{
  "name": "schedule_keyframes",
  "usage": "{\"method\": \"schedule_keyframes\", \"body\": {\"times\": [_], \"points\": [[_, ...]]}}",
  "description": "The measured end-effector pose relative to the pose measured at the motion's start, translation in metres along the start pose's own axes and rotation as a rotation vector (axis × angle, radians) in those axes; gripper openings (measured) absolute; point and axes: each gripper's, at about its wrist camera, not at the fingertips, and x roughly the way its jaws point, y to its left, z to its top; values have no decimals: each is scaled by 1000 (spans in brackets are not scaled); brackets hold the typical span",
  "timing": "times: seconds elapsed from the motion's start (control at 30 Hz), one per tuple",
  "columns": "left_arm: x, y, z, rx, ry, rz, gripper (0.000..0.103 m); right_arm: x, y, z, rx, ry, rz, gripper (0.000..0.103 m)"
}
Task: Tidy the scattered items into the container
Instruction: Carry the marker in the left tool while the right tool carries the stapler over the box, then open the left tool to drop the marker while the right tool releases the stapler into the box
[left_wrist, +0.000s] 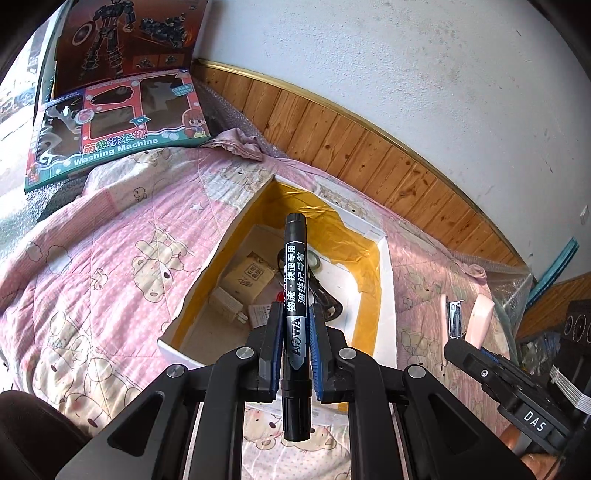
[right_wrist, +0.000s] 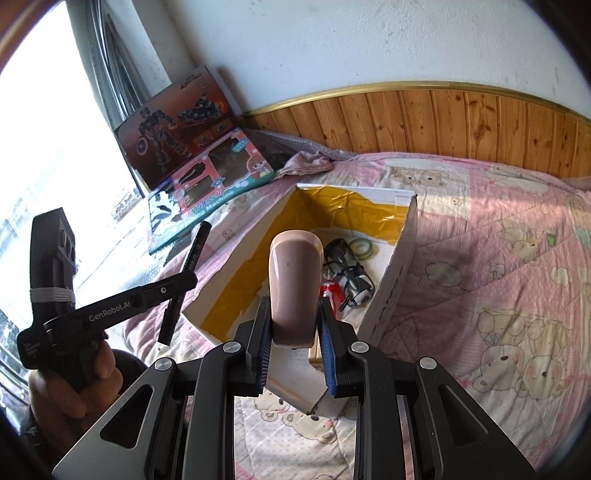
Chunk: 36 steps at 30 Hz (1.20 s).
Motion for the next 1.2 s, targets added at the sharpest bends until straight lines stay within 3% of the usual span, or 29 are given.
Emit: {"method": "schedule_keyframes", "body": {"times": [0.47, 0.83, 1.2], "points": [[31, -7, 5, 128, 52, 10, 14, 38, -13, 62, -25, 22, -37, 24], [45, 11, 18, 156, 54, 62, 14, 103, -32, 95, -66, 132, -95, 24], [81, 0, 15, 285, 166, 64, 14, 163, -53, 104, -148, 257, -176, 24]]}}
